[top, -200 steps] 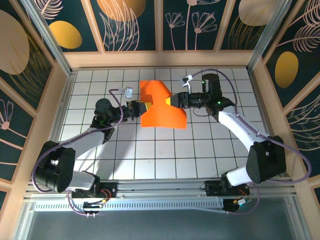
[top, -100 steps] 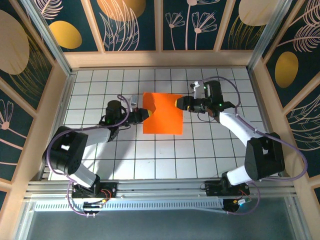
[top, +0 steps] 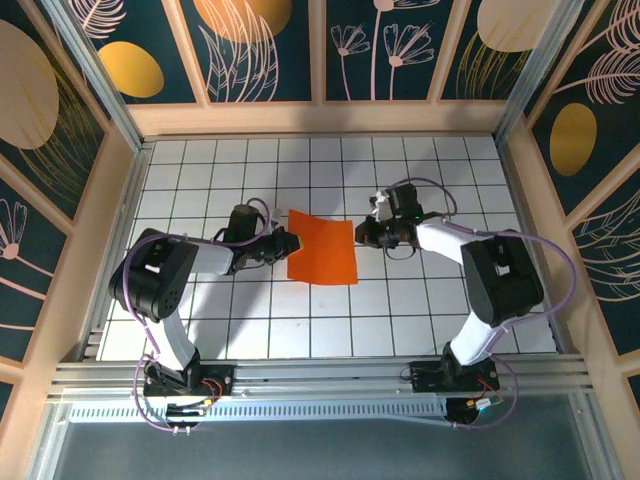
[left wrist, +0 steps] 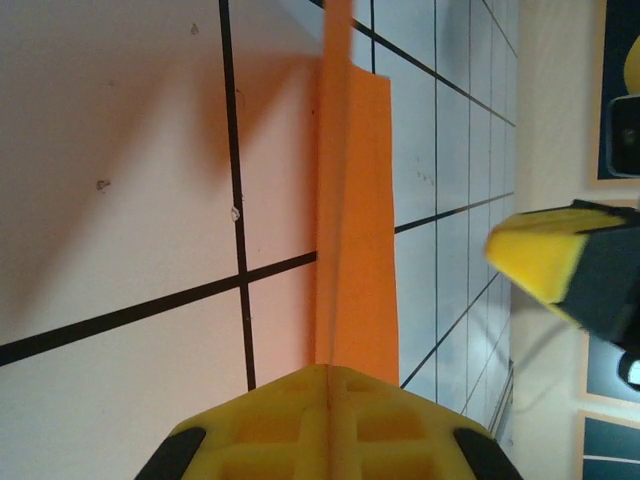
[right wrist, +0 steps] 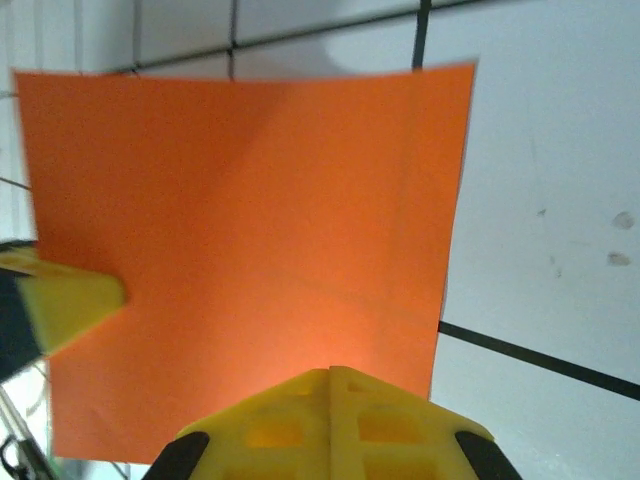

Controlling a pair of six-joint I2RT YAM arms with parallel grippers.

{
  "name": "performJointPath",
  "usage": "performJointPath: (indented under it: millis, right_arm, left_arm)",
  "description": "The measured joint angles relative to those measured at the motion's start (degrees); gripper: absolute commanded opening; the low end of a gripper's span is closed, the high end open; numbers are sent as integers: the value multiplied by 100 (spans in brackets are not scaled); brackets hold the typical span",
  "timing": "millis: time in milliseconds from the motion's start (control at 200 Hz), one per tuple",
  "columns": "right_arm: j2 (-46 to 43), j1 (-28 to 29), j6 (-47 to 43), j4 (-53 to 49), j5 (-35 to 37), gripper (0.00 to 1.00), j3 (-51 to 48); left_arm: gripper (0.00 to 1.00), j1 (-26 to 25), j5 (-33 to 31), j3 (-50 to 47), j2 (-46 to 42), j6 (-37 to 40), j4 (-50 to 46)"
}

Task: Fold a paper plane with a square sheet of paper (fold left side to right side)
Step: Place a square sheet of paper at the center of the table, then first fold in half a square sheet of paper at the center of the table.

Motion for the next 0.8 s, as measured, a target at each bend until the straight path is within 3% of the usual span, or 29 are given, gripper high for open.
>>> performJointPath:
  millis: [370, 801]
  right_arm:
    - [686, 243, -2, 28, 249, 0, 66]
    - [699, 291, -4, 31, 380, 0, 81]
  left_arm:
    - [40, -33, -59, 103, -20, 192, -385]
    - [52, -240, -57, 503, -304, 229, -619]
